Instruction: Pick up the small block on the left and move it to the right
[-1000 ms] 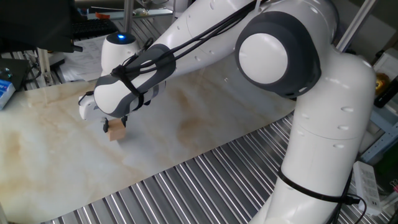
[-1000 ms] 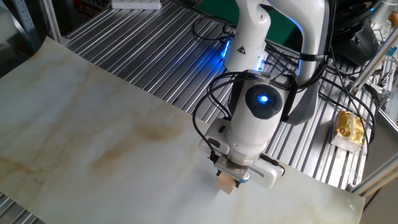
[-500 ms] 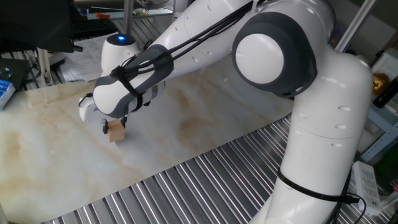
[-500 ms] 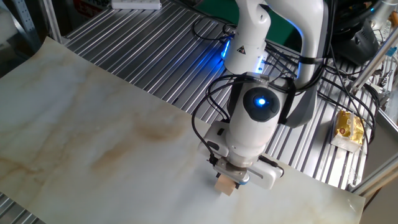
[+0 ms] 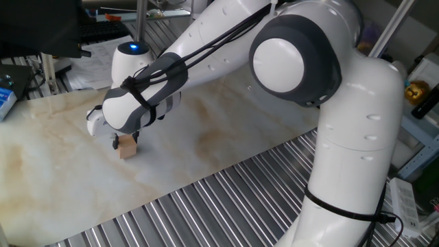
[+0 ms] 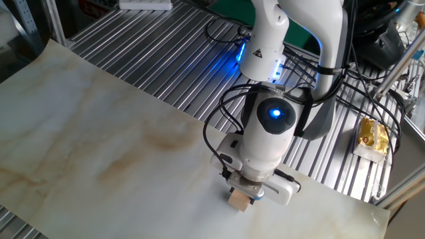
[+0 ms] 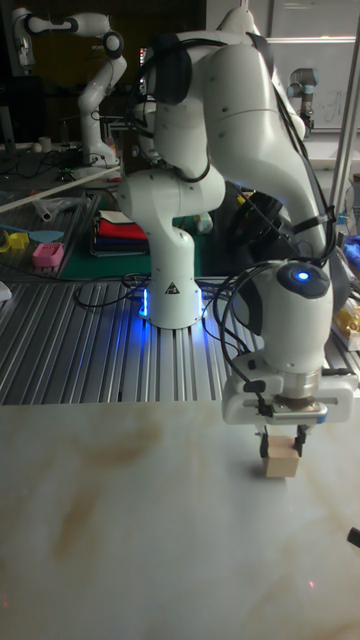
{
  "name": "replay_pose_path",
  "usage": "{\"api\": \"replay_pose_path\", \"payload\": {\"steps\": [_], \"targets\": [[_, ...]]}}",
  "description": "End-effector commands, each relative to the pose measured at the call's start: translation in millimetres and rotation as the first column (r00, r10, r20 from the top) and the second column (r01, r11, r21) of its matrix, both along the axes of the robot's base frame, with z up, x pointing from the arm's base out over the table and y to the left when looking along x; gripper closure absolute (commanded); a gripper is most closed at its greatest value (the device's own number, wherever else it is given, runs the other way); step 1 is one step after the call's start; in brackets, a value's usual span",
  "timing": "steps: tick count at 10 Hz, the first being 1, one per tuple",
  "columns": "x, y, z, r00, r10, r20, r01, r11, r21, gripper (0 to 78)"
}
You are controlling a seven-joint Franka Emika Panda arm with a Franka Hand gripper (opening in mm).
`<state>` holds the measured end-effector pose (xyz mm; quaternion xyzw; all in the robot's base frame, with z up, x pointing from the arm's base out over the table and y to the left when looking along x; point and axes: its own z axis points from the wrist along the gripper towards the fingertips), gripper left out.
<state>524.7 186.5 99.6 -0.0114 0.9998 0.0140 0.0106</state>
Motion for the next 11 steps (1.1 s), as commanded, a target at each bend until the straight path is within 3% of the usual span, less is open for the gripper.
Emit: {"api": "replay_pose_path", "payload": {"steps": [1,11], "targets": [[1.9,0.3,-1.4,1.000,-0.001,0.007,0.001,1.000,0.002,76.3],[2.8,0.4,-5.8,1.000,-0.013,0.004,0.013,1.000,0.003,76.3]]}}
